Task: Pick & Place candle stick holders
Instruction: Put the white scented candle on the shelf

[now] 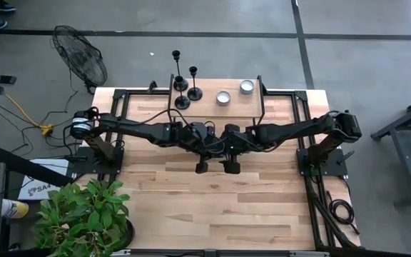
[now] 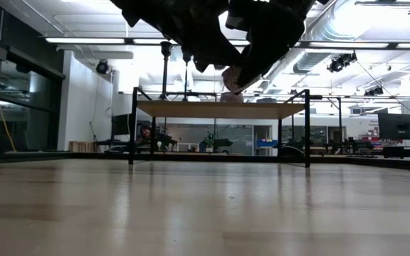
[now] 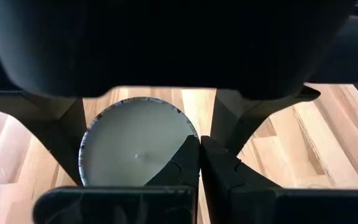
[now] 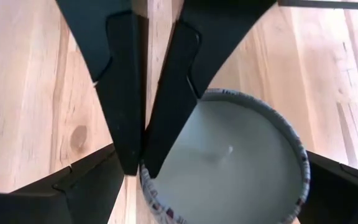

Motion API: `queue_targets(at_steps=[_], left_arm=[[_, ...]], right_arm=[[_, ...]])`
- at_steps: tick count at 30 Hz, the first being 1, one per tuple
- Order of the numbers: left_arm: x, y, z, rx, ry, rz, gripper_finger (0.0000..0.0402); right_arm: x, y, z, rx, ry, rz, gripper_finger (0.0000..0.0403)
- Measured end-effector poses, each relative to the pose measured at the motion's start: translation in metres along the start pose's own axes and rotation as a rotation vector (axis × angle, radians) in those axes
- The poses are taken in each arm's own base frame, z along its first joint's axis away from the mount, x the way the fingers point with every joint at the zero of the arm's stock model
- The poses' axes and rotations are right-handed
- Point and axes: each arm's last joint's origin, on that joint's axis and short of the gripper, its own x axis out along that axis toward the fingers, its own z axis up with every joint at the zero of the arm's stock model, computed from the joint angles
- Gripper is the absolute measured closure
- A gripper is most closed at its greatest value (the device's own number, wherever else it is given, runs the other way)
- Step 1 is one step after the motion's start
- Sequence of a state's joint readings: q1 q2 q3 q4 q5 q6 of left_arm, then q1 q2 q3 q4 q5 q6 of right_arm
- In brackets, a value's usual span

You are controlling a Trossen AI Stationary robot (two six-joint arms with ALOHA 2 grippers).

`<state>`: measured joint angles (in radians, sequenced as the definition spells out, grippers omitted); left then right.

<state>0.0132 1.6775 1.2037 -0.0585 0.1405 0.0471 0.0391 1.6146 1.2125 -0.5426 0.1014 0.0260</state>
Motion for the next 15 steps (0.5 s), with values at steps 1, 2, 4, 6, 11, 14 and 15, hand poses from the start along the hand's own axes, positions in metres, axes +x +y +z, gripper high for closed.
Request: queue_targets(at_steps=[1,2,4,6,11,14,15], left_arm=[[0.0000,0.0000,0.0001,0.000,-0.001,0.000,0.0401],[0.0000,0.0000,0.0001,-0.001,-0.001,0.000,0.0401],[0.0000,0.0000,-0.0001,-0.003,0.001,0.000,0.0401],[0.0000,0.0000,-0.0001,-0.003,0.001,0.000,0.0401],[0.0000,-0.0001,-0.0015,-0.005,0.014,-0.002,0.0401],[0.0002,-0.0001,-0.0021,-0.006,0.020,-0.003,0.0401],[0.0003,-0.0001,-0.0026,-0.007,0.022,-0.003,0.0401]], right_arm=[[0.0000,0.0000,0.0003,0.000,-0.003,-0.002,0.0024],[0.0000,-0.0001,0.0002,0.000,-0.003,-0.003,0.0024],[0.0001,-0.0001,0.0000,0.000,-0.002,-0.004,0.0025],[0.0001,-0.0004,0.0001,0.000,-0.003,-0.016,0.0026],[-0.0035,-0.0010,0.0012,0.002,-0.018,-0.024,0.0037],[-0.0040,-0.0011,0.0010,-0.001,-0.016,-0.023,0.0042],[-0.0040,-0.0011,0.0010,-0.002,-0.015,-0.023,0.0043]])
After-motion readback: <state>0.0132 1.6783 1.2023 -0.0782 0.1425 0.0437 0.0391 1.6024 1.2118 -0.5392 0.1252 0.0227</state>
